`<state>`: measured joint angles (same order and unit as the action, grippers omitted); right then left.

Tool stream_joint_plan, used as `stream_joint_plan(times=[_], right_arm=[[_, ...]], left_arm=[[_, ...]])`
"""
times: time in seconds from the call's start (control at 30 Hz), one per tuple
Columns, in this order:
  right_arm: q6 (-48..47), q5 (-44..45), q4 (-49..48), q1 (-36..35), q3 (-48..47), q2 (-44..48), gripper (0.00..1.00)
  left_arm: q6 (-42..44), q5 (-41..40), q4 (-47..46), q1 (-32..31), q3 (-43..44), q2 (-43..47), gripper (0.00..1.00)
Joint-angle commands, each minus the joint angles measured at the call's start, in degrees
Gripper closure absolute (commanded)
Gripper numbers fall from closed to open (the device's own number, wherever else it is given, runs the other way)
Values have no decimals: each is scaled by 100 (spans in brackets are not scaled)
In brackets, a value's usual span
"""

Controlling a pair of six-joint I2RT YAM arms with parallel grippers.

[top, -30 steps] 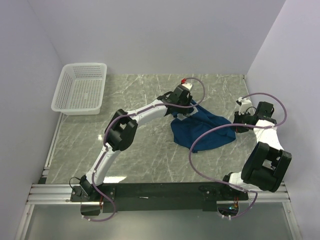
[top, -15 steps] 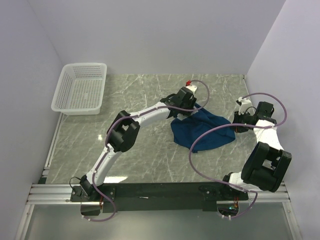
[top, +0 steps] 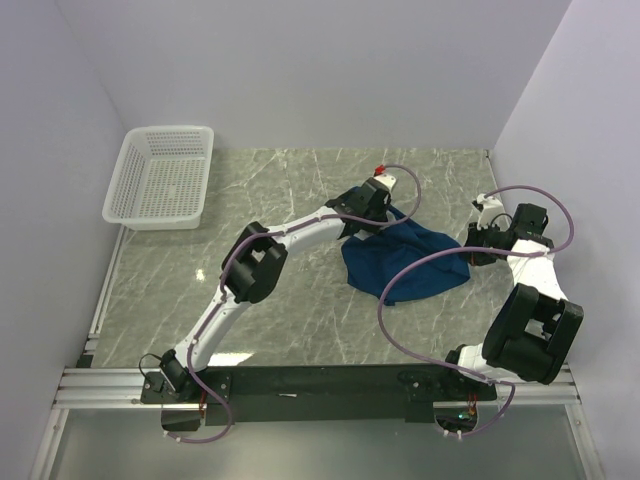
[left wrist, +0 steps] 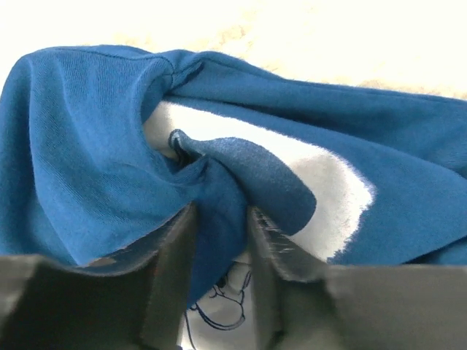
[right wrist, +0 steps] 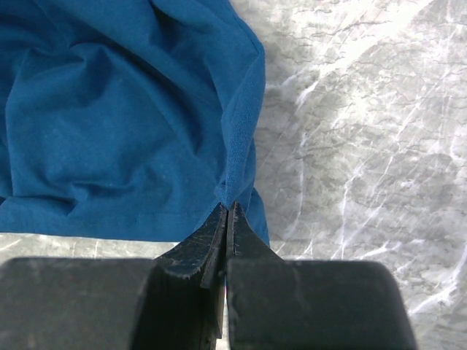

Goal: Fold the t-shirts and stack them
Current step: Flatten the tshirt out

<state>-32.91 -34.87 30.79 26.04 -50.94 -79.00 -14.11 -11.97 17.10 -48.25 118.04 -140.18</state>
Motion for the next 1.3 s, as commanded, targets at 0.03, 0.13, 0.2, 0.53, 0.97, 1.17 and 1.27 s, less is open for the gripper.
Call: stream_joint_plan(times=[0.03,0.13,0.2,0.53,0.97,1.17,1.27], right_arm=[[-5,-134,33,24,-180,25,100],[-23,-134,68,41,-197,60,100],[-32,-134,77,41,-215,78,100],[-286,-178,471,41,-575,192,100],[-1042,-406,1438,41,-1190,1236,100],[-1192,-476,1702,41,-1787,1940,100],[-1297,-634,1843,41,-2235,2187,100]], left_arm=[[145,-192,-93,-18,237,-27,67],[163,-210,-189,-27,193,148,80],[154,-192,-251,-27,89,403,83],[31,220,-875,158,-1185,2116,95],[-48,696,-1341,948,-3795,5190,100],[285,397,-1104,1353,-4069,6509,100],[505,195,-1025,1388,-3956,7064,100]])
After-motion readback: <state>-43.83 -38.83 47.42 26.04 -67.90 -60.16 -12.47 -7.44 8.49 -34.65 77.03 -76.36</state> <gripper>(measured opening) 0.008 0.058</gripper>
